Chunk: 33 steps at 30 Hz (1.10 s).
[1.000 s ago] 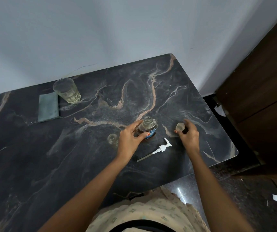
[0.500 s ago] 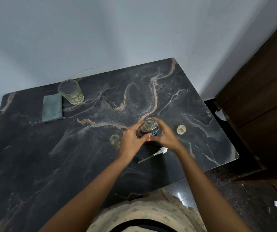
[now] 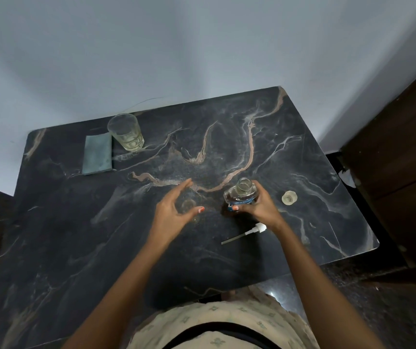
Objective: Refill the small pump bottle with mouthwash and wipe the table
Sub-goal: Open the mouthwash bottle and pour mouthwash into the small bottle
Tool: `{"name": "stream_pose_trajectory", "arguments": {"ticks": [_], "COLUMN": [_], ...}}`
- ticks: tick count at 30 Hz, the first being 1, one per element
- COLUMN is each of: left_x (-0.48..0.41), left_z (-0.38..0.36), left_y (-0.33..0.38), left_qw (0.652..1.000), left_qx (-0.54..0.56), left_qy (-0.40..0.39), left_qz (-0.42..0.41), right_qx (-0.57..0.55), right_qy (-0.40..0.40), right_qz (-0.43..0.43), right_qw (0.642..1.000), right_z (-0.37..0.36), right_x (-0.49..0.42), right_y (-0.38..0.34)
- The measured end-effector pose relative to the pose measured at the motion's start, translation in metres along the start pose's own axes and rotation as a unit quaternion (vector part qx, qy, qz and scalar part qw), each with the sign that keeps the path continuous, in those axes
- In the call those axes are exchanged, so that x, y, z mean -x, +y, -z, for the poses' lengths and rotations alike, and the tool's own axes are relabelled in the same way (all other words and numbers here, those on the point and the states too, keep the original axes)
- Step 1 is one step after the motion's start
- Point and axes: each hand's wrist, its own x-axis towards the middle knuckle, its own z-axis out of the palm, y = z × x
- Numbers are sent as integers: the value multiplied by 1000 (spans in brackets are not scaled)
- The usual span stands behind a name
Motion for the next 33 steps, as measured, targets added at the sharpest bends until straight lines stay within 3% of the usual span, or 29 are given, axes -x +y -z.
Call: {"name": "stream_pose_trajectory", "arguments": {"ticks": [9, 15, 22, 33], "left_x": [10, 5, 0, -12], "left_z": [-11, -17, -12, -1], "left_y": [-48, -51, -33, 31], "left_qw": [992, 989, 986, 982], "left_qx": [82, 106, 144, 187], "left_qy": [-2, 22, 34, 38], "left_qz": [92, 97, 80, -14], "right_qx": [0, 7, 4, 92], "right_qy": [25, 62, 91, 133], "right_qz": [18, 31, 56, 217], "right_qw": [1000, 998, 994, 963], "right_z": [-2, -10, -21, -17], "right_x": [1, 5, 9, -2], "right_y": [1, 4, -9, -77]}}
